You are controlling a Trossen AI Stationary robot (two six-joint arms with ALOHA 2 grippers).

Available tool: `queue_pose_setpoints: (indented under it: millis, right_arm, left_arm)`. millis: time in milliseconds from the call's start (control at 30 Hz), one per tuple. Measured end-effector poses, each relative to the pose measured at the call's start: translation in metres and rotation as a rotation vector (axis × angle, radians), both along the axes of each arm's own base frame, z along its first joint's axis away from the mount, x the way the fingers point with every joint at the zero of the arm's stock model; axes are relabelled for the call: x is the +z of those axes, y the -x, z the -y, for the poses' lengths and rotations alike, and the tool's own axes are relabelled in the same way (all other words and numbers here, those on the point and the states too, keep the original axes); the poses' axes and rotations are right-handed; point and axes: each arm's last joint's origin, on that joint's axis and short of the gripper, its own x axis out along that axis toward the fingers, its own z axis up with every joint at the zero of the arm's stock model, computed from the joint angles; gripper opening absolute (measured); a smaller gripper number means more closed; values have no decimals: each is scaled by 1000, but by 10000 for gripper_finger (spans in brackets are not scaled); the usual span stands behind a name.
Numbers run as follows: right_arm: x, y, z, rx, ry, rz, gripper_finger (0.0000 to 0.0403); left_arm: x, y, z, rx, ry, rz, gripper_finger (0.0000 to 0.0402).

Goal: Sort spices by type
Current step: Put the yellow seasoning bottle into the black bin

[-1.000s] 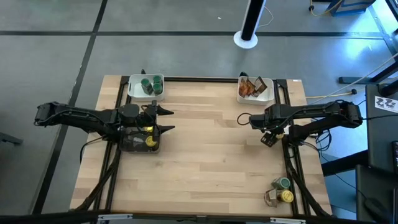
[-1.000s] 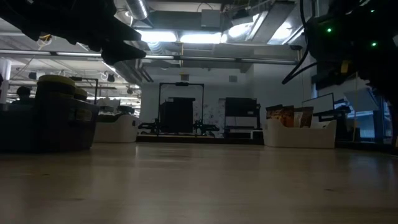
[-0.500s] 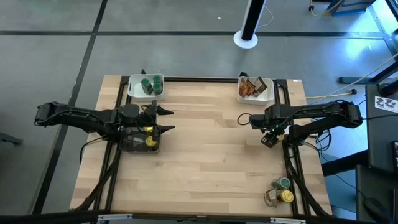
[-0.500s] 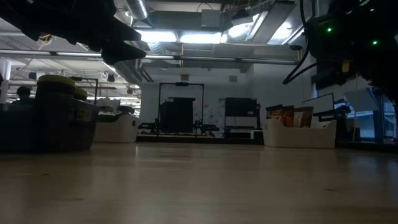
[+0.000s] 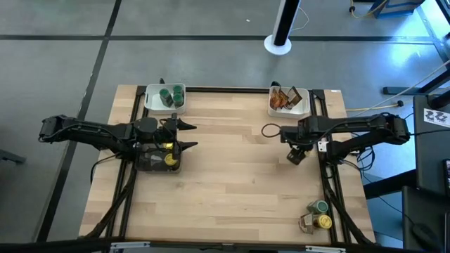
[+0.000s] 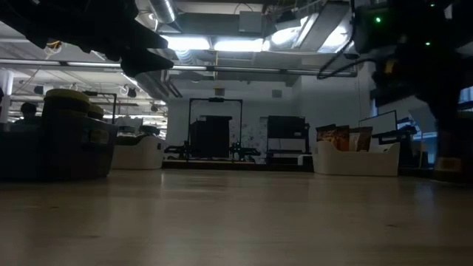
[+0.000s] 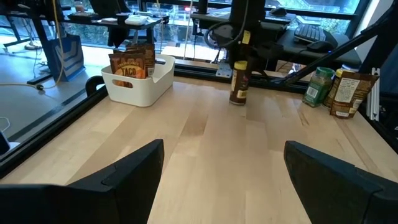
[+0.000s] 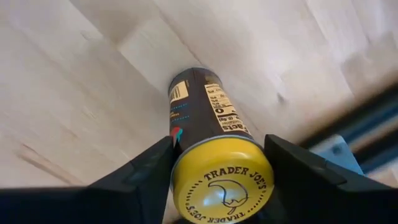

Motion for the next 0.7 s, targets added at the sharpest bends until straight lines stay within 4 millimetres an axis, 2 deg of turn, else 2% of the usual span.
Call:
queue_pose_setpoints:
  millis: [133,333,700]
  right_arm:
    - [1,-8,1,1,12,83,244]
    - [2,-18,1,13,14,189,216]
    - [2,-21,2,26,15,219,178]
  left_arm:
    - [0,0,0,0,0,0,314]
    - [0,0,0,0,0,0,314]
    - [0,0,0,1,0,0,314]
